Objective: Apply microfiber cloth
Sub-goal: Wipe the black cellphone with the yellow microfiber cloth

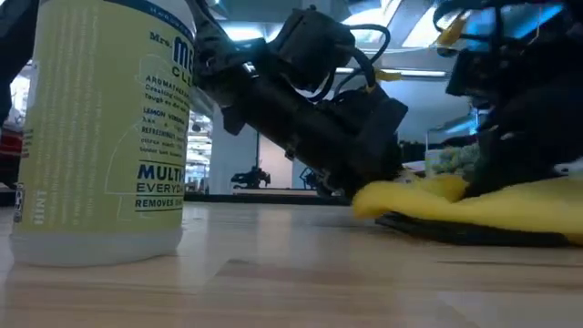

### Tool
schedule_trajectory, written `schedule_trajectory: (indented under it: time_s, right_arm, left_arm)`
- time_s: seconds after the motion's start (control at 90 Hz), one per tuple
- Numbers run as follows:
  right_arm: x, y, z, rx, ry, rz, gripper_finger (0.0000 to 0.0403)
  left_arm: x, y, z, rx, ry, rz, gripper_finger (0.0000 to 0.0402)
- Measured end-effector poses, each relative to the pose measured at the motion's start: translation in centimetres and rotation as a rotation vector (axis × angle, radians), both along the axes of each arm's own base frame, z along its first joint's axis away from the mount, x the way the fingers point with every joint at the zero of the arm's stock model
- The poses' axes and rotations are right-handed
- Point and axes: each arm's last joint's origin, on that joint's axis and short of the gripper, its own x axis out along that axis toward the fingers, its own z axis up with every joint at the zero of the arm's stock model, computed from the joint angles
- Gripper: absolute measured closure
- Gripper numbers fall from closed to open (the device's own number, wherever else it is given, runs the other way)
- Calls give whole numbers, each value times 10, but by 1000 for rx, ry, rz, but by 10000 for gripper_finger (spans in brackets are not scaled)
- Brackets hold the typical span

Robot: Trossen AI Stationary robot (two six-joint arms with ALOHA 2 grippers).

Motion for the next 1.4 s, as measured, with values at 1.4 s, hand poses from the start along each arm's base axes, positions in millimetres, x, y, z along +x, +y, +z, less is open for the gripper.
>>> schedule_trajectory:
  time_s: [1.4]
  right_arm:
    - [2, -12, 41, -144, -250, -72, 400]
  left_arm:
    - [0, 6, -1, -16, 3, 46, 295]
